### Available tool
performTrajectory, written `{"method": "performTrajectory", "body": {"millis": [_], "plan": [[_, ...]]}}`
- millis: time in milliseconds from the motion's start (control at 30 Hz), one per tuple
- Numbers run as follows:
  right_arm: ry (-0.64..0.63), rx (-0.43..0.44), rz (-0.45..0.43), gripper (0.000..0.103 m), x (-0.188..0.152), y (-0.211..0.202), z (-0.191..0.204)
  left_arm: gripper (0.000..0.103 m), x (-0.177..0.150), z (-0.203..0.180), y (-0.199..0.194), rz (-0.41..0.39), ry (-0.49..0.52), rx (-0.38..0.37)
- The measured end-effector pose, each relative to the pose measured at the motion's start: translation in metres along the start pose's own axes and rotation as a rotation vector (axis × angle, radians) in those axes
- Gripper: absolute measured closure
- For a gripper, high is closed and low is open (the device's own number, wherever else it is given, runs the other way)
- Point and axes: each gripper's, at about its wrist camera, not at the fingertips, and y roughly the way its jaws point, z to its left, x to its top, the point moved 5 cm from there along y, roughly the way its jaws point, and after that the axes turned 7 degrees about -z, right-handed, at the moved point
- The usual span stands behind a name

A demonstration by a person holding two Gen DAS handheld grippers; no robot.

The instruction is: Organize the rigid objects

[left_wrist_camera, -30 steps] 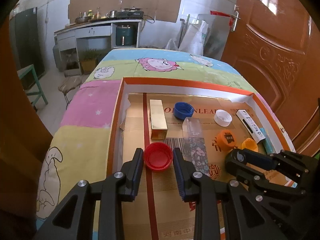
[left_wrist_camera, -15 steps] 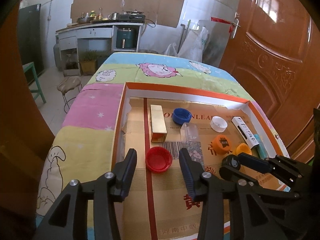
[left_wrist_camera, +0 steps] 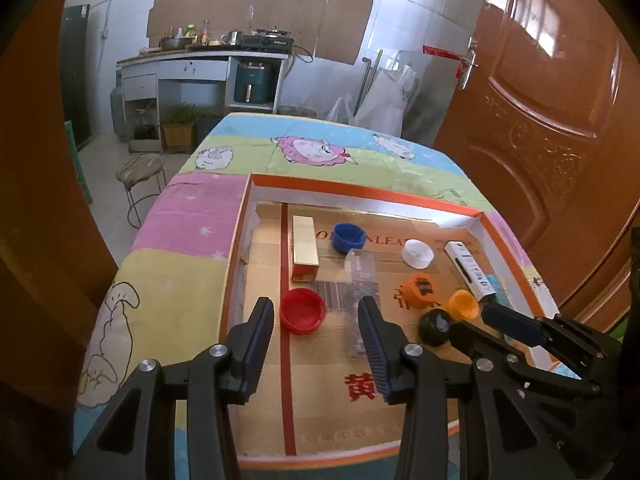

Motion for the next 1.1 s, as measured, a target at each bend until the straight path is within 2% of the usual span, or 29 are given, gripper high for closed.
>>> {"method": "performTrajectory", "body": {"millis": [433,1033,1100], "plan": [[0.043,-0.051,-0.054,0.060,-0.008,-0.047,0.002,0.059,-0.008,-0.017,-0.047,-0.045,0.022,0.004],[0.071,-0.111,-0.157,0.059,-0.025,-0.133,0.020,0.059,-0.021,-0.033,-0.138,-0.183,0.030,0.043],[0.066,-0.116,-0.166,0.059,-0.029,-0.142,0.025,0.059,-0.023,-0.033,-0.151,-0.207,0.037,0.068]]}}
